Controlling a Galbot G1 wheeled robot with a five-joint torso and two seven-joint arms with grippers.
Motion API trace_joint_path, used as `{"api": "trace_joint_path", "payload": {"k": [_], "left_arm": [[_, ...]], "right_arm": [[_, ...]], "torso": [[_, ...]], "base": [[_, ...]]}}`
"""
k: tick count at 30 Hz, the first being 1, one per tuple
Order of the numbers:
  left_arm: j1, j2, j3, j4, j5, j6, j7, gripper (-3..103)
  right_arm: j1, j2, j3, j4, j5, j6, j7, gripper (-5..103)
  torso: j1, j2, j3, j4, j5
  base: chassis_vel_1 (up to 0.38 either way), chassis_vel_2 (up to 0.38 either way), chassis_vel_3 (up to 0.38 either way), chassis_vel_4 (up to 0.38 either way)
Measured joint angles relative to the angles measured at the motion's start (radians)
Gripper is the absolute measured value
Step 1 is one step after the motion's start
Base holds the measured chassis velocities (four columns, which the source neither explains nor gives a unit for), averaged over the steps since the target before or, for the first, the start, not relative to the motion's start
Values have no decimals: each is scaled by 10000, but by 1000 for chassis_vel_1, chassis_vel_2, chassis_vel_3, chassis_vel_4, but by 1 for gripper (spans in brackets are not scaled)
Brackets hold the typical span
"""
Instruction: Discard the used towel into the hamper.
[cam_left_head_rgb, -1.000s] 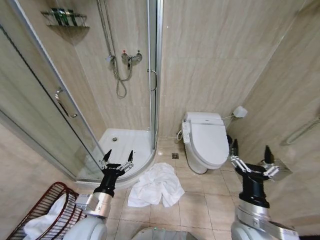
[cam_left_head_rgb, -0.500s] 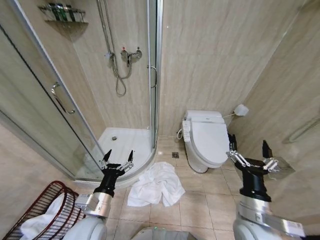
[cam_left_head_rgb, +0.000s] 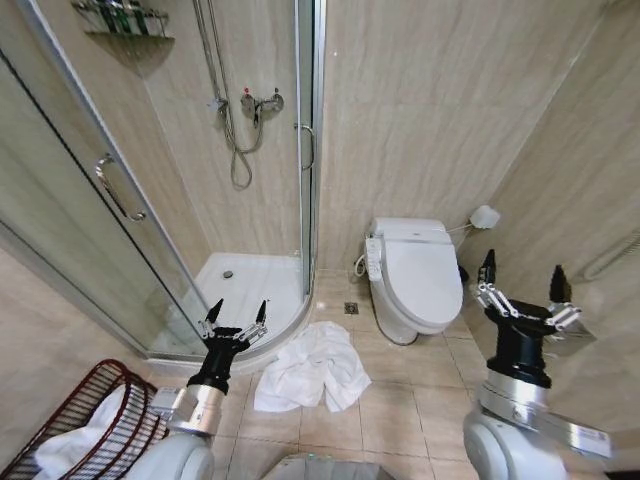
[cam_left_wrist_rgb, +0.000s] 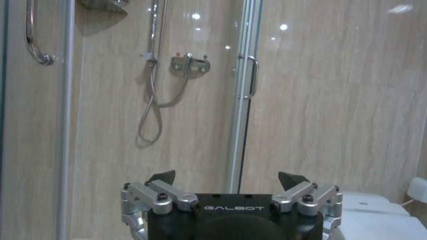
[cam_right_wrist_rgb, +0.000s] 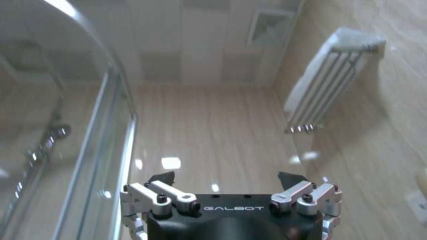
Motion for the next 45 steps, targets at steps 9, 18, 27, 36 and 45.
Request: {"api": "trace_joint_path", "payload": {"k": [9,18,27,36,45], "left_arm": [[0,0,0,0,0,0,0,100],[0,0,0,0,0,0,0,100],[0,0,0,1,0,0,0,100],[0,-1,-1,0,0,0,0,100],[-1,0,-1,0,0,0,0,100]], "right_arm": [[218,-147,70,498,-771,294,273,100],[364,47,68,595,-2456,-89,677,100],[-529,146,-29,595,-1359,-1527,634,100],[-1338,140,-438,-151,860,-4289,1126,100],[-1444,-305,-452,-1552,1534,-4883,651,100]], "torso": [[-192,-420,-229,-1,0],[-378,-849,-471,0,0],[-569,-1279,-711,-2,0],[-737,-1665,-926,2,1],[-909,-2064,-1153,-1,1]], "base": [[0,0,0,0],[0,0,0,0],[0,0,0,0],[0,0,0,0],[0,0,0,0]]}}
